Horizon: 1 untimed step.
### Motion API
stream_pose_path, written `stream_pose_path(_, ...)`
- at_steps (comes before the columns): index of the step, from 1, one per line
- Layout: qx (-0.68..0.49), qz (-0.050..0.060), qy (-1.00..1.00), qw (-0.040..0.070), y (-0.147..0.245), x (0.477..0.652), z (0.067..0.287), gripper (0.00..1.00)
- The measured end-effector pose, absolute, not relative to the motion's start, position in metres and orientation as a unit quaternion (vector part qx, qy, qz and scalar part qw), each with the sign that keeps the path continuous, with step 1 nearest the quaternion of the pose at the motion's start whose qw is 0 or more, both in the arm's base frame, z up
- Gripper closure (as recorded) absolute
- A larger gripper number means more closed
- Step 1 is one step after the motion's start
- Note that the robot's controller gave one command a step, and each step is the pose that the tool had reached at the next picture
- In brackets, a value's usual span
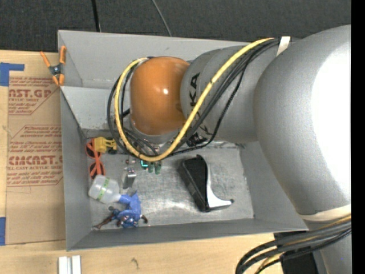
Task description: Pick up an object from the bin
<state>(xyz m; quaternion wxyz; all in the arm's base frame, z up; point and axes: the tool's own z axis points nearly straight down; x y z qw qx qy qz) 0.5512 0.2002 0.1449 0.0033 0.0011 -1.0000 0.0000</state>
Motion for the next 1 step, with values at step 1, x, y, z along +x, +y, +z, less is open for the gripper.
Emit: stream_pose_path(1, 0.001, -0.001, -1.0, 0.0, 0.1994, 0.5533, 0.1497, 0.0)
